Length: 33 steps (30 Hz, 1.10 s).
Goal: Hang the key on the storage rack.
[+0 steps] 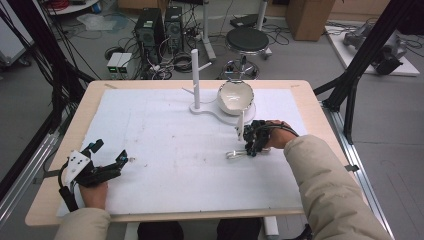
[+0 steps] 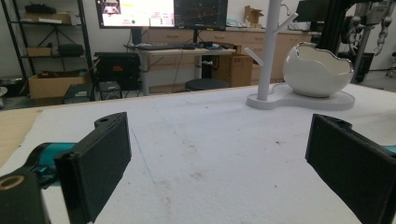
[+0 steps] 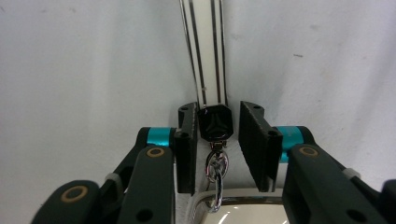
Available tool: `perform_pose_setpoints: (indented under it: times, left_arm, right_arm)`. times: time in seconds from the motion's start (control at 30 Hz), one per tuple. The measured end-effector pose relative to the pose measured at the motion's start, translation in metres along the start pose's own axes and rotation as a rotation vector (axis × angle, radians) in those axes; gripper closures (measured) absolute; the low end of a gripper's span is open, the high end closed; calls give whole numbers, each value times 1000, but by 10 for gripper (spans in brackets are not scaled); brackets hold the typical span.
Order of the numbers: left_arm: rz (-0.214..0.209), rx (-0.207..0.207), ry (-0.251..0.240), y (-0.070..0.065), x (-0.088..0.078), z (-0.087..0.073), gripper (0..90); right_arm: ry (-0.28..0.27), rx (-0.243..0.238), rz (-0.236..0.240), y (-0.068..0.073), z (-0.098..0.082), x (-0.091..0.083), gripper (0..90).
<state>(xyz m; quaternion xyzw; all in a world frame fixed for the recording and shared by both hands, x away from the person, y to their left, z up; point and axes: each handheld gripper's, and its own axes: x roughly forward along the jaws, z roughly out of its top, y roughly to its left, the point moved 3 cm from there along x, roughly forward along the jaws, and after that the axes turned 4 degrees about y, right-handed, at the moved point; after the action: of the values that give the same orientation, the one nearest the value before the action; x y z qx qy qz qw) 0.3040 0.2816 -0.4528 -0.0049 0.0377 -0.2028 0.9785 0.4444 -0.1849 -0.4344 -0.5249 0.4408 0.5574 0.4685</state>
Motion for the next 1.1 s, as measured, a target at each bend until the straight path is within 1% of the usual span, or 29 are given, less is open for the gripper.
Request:
perform_pose_setpoints:
  times: [0.1, 0.13, 0.23, 0.27, 0.3, 0.37, 0.43, 0.47, 0.5, 0.53, 0.57, 0.6, 0.63, 0.67, 0.7, 0.73, 0.77, 0.8, 0.83, 0.93, 0.97, 1.0, 1.03, 1.07, 1.1]
  left_arm:
    - [0, 0, 2, 0, 0, 0, 72]
    - [0, 1, 2, 0, 0, 0, 72]
    - [0, 0, 1, 0, 0, 0, 72]
    - [-1, 0, 3, 0, 0, 0, 72]
    - [-1, 0, 3, 0, 0, 0, 72]
    - [0, 2, 3, 0, 0, 0, 72]
    - [1, -1, 3, 0, 0, 0, 72]
    - [1, -3, 1, 0, 0, 0, 72]
    - [1, -3, 1, 0, 0, 0, 72]
    - [1, -2, 2, 0, 0, 0, 73]
    - [1, -2, 2, 0, 0, 0, 72]
    - [1, -3, 0, 0, 0, 0, 72]
    - [1, -3, 0, 0, 0, 0, 72]
    - [1, 2, 2, 0, 0, 0, 72]
    - [1, 2, 2, 0, 0, 0, 72]
    - [2, 0, 1, 0, 0, 0, 72]
    - [2, 0, 1, 0, 0, 0, 72]
    - [1, -1, 3, 0, 0, 0, 72]
    - [1, -1, 3, 0, 0, 0, 72]
    - [0, 2, 5, 0, 0, 0, 72]
    - [0, 2, 5, 0, 0, 0, 72]
    - [0, 2, 4, 0, 0, 0, 72]
    - [0, 2, 4, 0, 0, 0, 72]
    - [1, -2, 2, 0, 0, 0, 72]
    - [0, 1, 4, 0, 0, 0, 72]
  right_arm:
    - [5, -9, 1, 0, 0, 0, 698]
    - [5, -12, 0, 1, 1, 0, 729]
    - [11, 2, -15, 3, 1, -1, 738]
    - [11, 8, -15, 3, 2, -1, 739]
    - [3, 14, -2, 4, 2, -1, 740]
    - [-4, 9, -2, 4, 2, -2, 740]
    - [-24, 44, -4, 5, 1, -5, 741]
    - [-33, 55, 2, 4, 0, -6, 741]
    - [-33, 55, 2, 4, 0, -6, 741]
    - [-47, 80, 4, 4, -1, -8, 741]
    - [-47, 80, 4, 4, -1, -8, 741]
    - [-56, 103, -22, 4, -1, -10, 742]
    - [-69, 127, -34, 4, -2, -12, 743]
    - [-89, 156, -34, 3, -2, -14, 743]
    - [-89, 156, -34, 3, -2, -14, 743]
    - [-125, 189, -29, 3, -3, -18, 744]
    - [-125, 189, -29, 3, -3, -18, 744]
    - [-143, 206, -38, 2, -3, -21, 744]
    - [-143, 206, -38, 2, -3, -21, 744]
    - [-185, 250, -25, 1, -4, -25, 745]
    - [-200, 262, -35, 0, -4, -26, 745]
    - [-226, 277, -23, -1, -4, -28, 744]
    - [-242, 289, -26, -1, -4, -31, 744]
    - [-274, 298, -17, -2, -3, -33, 744]
    - [-308, 306, -21, -3, -2, -37, 744]
